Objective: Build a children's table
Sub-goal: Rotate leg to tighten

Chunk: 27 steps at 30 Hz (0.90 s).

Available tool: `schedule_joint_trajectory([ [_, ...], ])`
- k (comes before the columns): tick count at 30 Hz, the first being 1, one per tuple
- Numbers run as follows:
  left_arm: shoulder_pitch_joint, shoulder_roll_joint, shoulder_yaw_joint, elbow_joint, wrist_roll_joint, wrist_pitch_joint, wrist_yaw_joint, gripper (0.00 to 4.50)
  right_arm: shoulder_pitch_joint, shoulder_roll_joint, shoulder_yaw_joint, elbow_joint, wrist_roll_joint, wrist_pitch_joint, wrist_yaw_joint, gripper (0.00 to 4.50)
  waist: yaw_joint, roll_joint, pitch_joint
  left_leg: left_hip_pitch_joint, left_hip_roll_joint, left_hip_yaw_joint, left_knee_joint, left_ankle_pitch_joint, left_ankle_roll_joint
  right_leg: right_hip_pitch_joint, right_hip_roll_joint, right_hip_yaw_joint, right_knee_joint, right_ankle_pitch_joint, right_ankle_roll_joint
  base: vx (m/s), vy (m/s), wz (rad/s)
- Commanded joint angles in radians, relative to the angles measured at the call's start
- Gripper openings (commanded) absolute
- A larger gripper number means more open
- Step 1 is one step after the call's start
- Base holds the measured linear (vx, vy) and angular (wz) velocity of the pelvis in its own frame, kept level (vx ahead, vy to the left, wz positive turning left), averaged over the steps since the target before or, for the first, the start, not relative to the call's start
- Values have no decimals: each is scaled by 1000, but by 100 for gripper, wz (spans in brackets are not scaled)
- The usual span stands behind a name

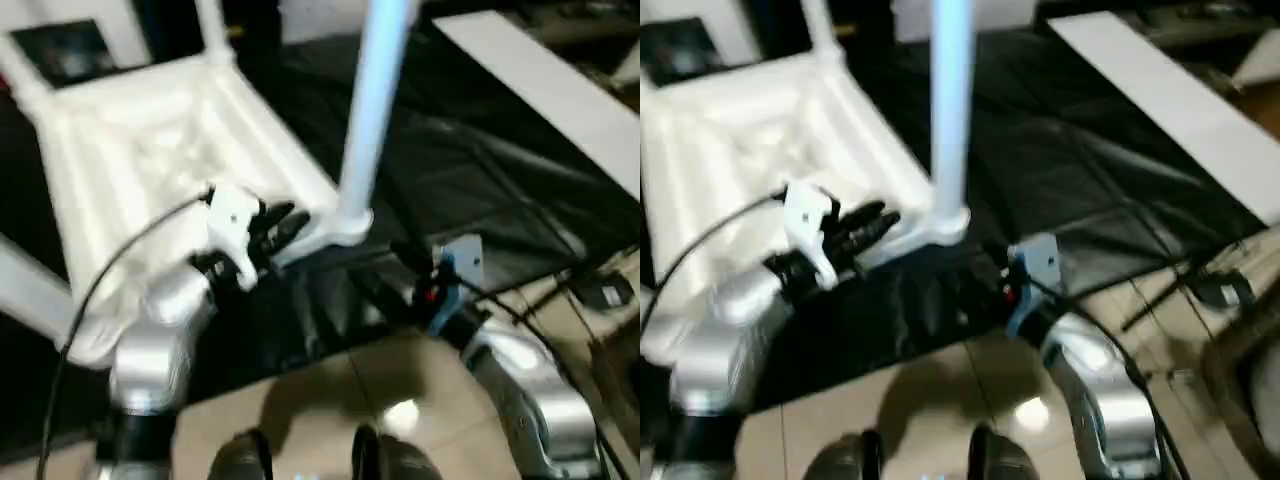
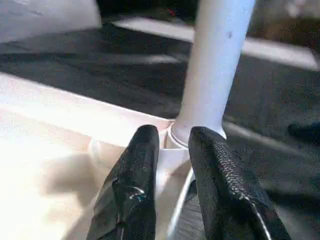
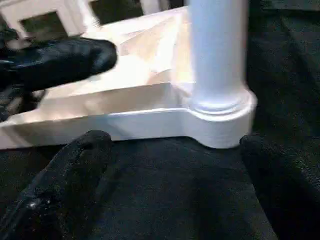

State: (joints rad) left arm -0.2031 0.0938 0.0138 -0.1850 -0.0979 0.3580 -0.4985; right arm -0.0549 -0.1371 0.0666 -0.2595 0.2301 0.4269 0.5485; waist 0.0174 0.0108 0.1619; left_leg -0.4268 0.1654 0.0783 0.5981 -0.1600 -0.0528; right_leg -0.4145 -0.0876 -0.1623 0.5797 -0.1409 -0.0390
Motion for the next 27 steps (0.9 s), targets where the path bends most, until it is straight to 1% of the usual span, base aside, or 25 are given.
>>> schedule_joint_trajectory([
  [1,51,-29,-7,-55,45,57,92,119,10,-14,29,-24,-28,-19,-3,450,-11,21,-72,5,100,-104,-132,-393,184,69,-35,51,12,-257,-186,0,-71,54],
  [2,74,-47,-12,-69,57,57,121,119,12,-14,32,-21,-16,-13,5,450,2,1,-63,-12,39,-67,-103,-467,118,70,-79,72,-36,-374,-188,-33,-99,62],
  [3,99,-61,-21,-91,49,52,138,119,15,-16,30,-23,1,6,13,450,24,-29,-64,13,-14,-20,-11,-361,51,68,-169,71,-124,-724,-125,-33,-99,62],
  [4,121,-71,-30,-110,43,47,152,119,16,-19,28,-24,13,20,19,450,34,-38,-64,18,-15,0,45,-238,61,75,-221,88,-169,-819,-95,-56,-100,59],
  [5,133,-75,-35,-121,43,45,161,119,15,-22,28,-23,16,24,21,450,36,-42,-63,-15,-3,-3,118,-102,72,93,-286,97,-181,-855,-20,-46,-36,45],
  [6,147,-71,-44,-129,57,39,172,119,12,-25,26,-18,13,26,18,450,36,-37,-65,-47,4,-20,158,-111,58,101,-327,117,-166,-820,53,-46,-36,45],
  [7,152,-69,-48,-131,65,36,175,119,10,-26,26,-16,12,23,17,450,35,-43,-63,-50,8,-27,169,-139,48,105,-338,115,-160,-795,63,-43,42,40],
  [8,201,-68,-67,-150,109,23,207,119,-8,-33,29,6,0,-7,19,450,44,-48,-70,-30,26,-32,155,-171,33,118,-331,79,-155,-717,7,-52,111,46],
  [9,227,-81,-66,-175,107,28,218,119,-17,-26,27,12,3,-27,18,450,37,-38,-73,-29,34,-23,87,-150,75,143,-259,26,-131,-606,-96,-52,111,46],
  [10,236,-87,-62,-187,101,30,221,119,-20,-20,24,14,8,-34,15,450,31,-22,-80,-21,34,-20,43,-115,115,157,-204,-7,-113,-547,-144,-48,162,58],
  [11,249,-87,-62,-201,94,31,217,139,-24,-17,23,19,7,-45,10,450,-4,12,-82,19,10,-44,-37,-27,254,113,-30,-58,-30,-415,-141,-24,152,59],
  [12,255,-86,-62,-206,91,32,215,155,-25,-17,23,21,5,-50,8,450,-35,32,-101,98,92,-70,-43,23,225,34,16,21,45,-225,-116,-24,152,59],
  [13,255,-86,-62,-206,91,32,215,155,-25,-17,23,21,5,-50,8,450,-21,41,-88,76,97,-54,-64,-66,180,36,15,36,55,-188,-110,-37,138,31],
  [14,280,-77,-68,-226,79,35,203,159,-28,-16,24,29,3,-47,0,450,-12,27,-83,63,116,-43,-94,-322,70,35,9,62,56,-127,-91,-72,116,21],
  [15,305,-66,-72,-244,60,31,180,159,-27,-20,29,36,-7,-52,-6,450,-1,24,-79,73,98,-14,-114,-577,-47,28,0,76,36,-136,-84,-72,116,21],
  [16,329,-53,-74,-259,43,30,158,166,-25,-23,33,40,-10,-52,-7,450,-6,6,-80,84,84,-6,-106,-648,-76,31,-10,89,14,-167,-77,-68,55,32],
  [17,361,-29,-72,-277,18,28,127,178,-24,-28,37,46,-15,-46,-8,450,-1,-5,-65,100,51,22,-97,-764,-118,13,-28,106,-41,-379,-49,-44,18,20],
  [18,386,6,-69,-291,-10,35,82,189,-26,-16,26,50,-5,-40,-21,450,1,-24,-63,112,31,26,-78,-781,-109,10,-45,119,-74,-610,-5,-44,18,20],
  [19,389,11,-69,-292,-14,37,75,195,-26,-13,23,50,-3,-39,-24,450,-3,-32,-60,112,29,26,-79,-771,-98,11,-49,121,-86,-689,14,0,0,0],
  [20,409,46,-61,-301,-37,42,30,198,-31,-7,17,53,4,-30,-29,450,-1,-28,-68,107,28,20,-79,-730,-88,27,-61,124,-95,-733,27,-57,8,-9],
  [21,415,56,-57,-304,-43,43,17,216,-32,-8,18,53,5,-27,-28,450,-5,-24,-72,95,33,17,-94,-704,-83,46,-60,124,-92,-680,23,-57,8,-9],
  [23,451,122,-11,-314,-81,57,-52,234,-39,-19,33,63,-1,-34,-9,450,-3,-23,-77,81,39,18,-113,-665,-77,63,-59,131,-85,-580,6,-52,-5,-12],
  [25,457,138,1,-314,-86,58,-65,244,-41,-19,35,67,-1,-46,-5,450,-9,-23,-69,84,39,24,-120,-684,-76,53,-54,126,-93,-602,2,-61,-9,-9],
  [26,474,182,39,-311,-98,57,-89,254,-39,-25,43,70,3,-72,12,450,-13,-18,-66,90,37,25,-121,-717,-77,51,-49,114,-101,-644,10,-77,-18,-2],
  [27,487,214,79,-306,-109,56,-100,266,-33,-30,49,67,14,-79,30,450,-22,-13,-60,89,40,32,-138,-772,-77,55,-30,88,-102,-660,19,-77,-18,-2],
])
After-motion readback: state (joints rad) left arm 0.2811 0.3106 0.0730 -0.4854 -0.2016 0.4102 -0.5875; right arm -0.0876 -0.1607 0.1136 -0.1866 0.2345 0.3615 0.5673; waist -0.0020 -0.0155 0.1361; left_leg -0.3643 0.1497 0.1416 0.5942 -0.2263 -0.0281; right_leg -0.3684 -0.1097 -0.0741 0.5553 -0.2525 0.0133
